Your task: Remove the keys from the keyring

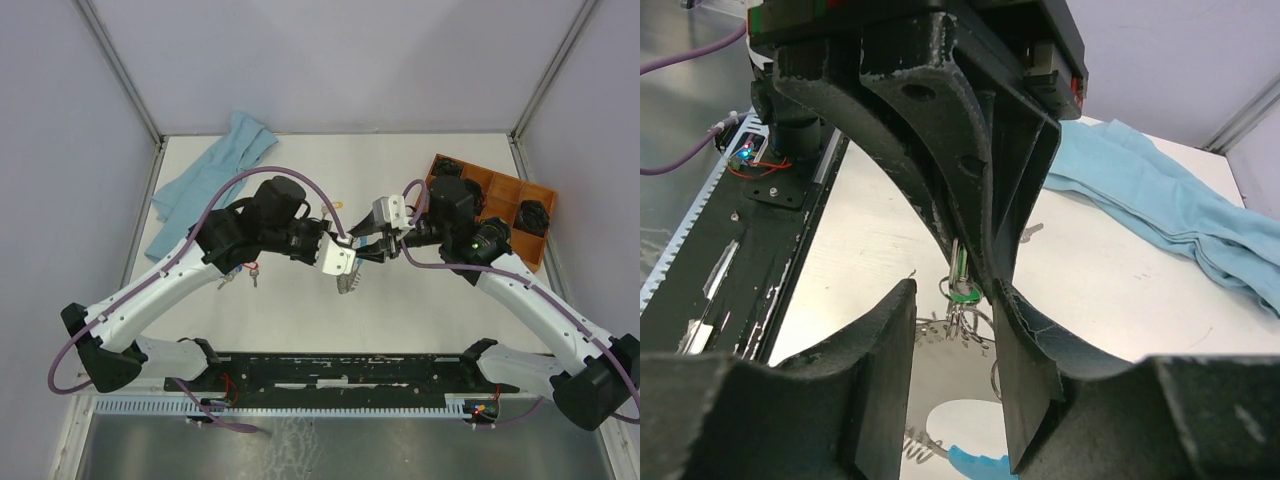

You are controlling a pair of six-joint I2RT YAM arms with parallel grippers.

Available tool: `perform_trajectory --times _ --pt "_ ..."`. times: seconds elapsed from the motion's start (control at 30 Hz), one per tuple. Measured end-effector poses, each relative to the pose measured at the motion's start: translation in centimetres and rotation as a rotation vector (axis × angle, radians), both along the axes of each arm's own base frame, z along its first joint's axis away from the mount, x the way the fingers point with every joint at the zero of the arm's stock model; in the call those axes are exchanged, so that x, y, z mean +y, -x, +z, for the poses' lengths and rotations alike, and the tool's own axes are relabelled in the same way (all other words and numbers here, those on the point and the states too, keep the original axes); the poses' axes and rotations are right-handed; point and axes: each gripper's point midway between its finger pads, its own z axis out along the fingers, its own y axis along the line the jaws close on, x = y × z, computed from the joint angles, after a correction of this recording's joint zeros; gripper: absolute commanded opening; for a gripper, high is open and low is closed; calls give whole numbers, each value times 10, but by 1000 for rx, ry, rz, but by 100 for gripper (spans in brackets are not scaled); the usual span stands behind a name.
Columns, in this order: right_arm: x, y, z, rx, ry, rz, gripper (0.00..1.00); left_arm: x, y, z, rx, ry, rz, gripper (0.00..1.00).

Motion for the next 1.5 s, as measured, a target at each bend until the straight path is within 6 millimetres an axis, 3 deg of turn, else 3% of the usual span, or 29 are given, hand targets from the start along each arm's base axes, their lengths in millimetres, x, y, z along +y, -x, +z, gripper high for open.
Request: perform_trajectory --times 0.2,0.8,1.0,1.13,1.23,1.5 --pt "1 -1 3 -5 -10 -5 42 -3 3 -2 18 4 -19 3" --pt "7 -2 1 -52 -6 -4 20 -4 6 -6 49 -1 -19 3" --pt "7 -3 -1 -74 4 -8 1 -2 7 -8 63 -5 -9 3" --pt "7 -4 -3 -77 12 -14 2 -2 8 -10 77 -6 0 3" --pt "6 -4 -6 -69 23 -19 22 -3 7 -14 83 -8 2 3" --pt "4 -2 -13 -45 48 -24 35 -5 7 -22 107 2 23 3"
